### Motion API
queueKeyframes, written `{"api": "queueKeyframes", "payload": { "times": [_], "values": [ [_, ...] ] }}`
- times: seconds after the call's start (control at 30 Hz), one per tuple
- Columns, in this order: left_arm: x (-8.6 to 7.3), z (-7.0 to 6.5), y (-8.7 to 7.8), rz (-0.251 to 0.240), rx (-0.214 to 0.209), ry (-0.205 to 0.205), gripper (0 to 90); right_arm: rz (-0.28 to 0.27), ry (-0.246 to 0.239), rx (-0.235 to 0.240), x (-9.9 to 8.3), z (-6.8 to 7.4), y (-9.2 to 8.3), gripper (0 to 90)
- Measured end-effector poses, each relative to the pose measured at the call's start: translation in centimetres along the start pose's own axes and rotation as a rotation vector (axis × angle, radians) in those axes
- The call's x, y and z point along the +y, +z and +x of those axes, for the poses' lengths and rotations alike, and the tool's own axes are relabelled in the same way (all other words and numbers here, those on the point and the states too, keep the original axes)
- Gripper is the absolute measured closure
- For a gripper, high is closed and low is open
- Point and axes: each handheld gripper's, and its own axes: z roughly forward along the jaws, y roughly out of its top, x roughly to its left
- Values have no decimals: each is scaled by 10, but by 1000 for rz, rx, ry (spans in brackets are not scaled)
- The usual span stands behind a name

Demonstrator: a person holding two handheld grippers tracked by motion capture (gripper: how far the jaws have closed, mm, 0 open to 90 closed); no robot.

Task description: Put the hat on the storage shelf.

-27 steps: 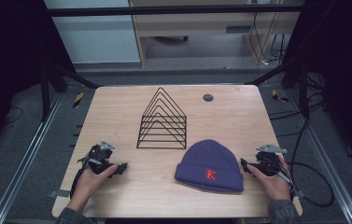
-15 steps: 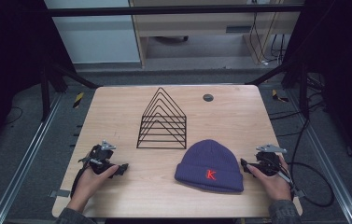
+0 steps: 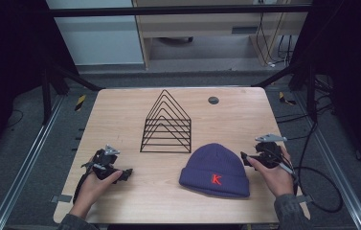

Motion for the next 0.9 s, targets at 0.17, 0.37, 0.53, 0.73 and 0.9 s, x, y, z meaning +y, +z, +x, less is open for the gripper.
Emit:
{"api": "queueKeyframes", "payload": {
  "times": [0.17,0.37,0.53,0.73,0.9],
  "values": [
    [1,0,1,1,-1,5,0,30,-84,72,35,12,10,242],
    [1,0,1,-2,-6,5,0,70,-137,128,57,25,29,383],
    [1,0,1,-3,-7,11,0,101,-120,181,60,31,40,455],
    [2,-2,2,-6,-7,12,0,135,-130,203,61,42,53,475],
    [2,-2,2,-8,-9,14,0,180,-123,204,60,48,69,468]
  ]
}}
